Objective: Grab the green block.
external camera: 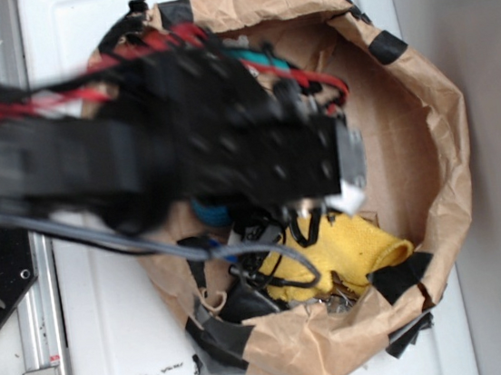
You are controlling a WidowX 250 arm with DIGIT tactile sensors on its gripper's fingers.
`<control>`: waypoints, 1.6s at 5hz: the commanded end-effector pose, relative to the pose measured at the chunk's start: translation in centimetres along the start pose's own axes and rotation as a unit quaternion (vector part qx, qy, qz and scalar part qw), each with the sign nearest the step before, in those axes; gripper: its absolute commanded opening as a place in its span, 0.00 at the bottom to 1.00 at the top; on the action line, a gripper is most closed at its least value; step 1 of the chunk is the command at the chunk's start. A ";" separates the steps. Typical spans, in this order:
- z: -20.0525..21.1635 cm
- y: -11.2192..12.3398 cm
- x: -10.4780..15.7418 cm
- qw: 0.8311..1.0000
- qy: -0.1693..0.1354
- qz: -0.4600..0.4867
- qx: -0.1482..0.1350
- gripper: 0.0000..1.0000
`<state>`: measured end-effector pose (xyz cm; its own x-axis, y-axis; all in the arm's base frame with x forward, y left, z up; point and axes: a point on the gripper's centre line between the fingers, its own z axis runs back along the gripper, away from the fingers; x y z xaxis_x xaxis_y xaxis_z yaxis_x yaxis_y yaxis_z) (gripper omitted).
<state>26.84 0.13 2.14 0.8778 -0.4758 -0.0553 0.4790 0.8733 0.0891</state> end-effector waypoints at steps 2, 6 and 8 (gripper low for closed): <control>2.6 0.7 -3.1 0.993 -0.107 -0.028 0.028 0.00; 14.0 2.4 -3.1 0.992 -0.128 -0.008 0.012 1.00; 7.3 1.6 -2.0 0.991 -0.121 -0.055 -0.034 1.00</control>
<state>25.87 1.36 8.78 0.8015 -0.5799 0.1458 0.5867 0.8098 -0.0050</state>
